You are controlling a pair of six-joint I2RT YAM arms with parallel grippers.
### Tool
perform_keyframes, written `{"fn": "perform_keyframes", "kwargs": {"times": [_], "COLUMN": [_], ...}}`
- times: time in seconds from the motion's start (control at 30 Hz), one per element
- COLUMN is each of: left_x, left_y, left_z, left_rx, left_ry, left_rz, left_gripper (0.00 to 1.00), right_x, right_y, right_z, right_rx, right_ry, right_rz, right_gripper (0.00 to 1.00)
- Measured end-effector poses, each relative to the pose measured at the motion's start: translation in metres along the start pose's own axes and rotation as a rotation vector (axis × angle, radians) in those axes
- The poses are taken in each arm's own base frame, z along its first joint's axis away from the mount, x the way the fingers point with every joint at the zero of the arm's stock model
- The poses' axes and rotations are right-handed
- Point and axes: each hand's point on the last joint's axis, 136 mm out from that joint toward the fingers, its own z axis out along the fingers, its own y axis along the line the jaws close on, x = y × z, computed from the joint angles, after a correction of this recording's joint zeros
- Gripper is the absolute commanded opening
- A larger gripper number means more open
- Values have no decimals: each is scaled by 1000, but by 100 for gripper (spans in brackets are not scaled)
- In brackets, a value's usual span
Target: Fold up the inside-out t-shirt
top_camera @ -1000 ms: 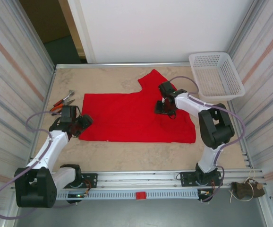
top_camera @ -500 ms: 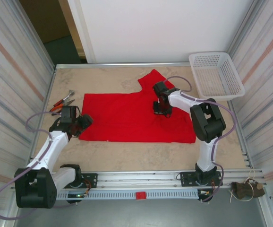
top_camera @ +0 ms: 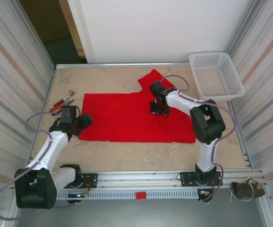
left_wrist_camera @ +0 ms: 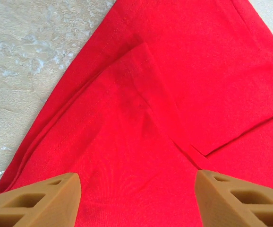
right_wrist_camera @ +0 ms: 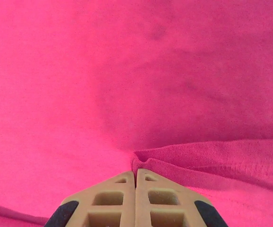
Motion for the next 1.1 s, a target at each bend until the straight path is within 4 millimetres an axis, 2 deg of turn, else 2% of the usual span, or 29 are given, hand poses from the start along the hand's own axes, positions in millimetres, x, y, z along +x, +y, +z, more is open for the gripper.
{"fn": "perform_keyframes", "kwargs": {"times": [0.23,0.27,0.3,0.33,0.37,0.4,0.53,0.63,0.73,0.83,0.97,1.03,1.1], "left_x": [0,0,0,0,0,0,0,-1,-1,5,17,22,26], "left_y": [0,0,0,0,0,0,0,0,5,15,32,39,42], "left_z": [0,0,0,0,0,0,0,-2,-4,-6,-4,-2,1], "left_rx": [-1,0,0,-1,-1,-1,-1,0,-12,-32,-67,-84,-95], "left_ry": [0,0,0,0,0,0,-1,-9,-23,-25,-13,-1,10], "left_rz": [-3,-3,-3,-3,-3,-3,-3,-2,-4,-23,-56,-70,-81], "left_gripper": [65,65,65,65,65,65,65,66,66,66,67,67,67], "right_x": [-5,-6,-8,-10,-12,-13,-12,-2,12,35,89,117,135], "right_y": [18,20,21,23,24,25,24,14,-9,-58,-137,-162,-172], "right_z": [-8,-9,-9,-9,-9,-9,-14,-34,-65,-85,-82,-81,-86], "right_rx": [-25,-28,-30,-32,-36,-38,-41,-46,-52,-27,57,88,95], "right_ry": [-26,-29,-31,-34,-37,-39,-47,-68,-114,-148,-113,-89,-86], "right_rz": [-37,-39,-40,-40,-41,-44,-51,-42,5,120,344,445,506], "right_gripper": [0,3,18,28,38,43,50,53,59,63,65,70,70]}}
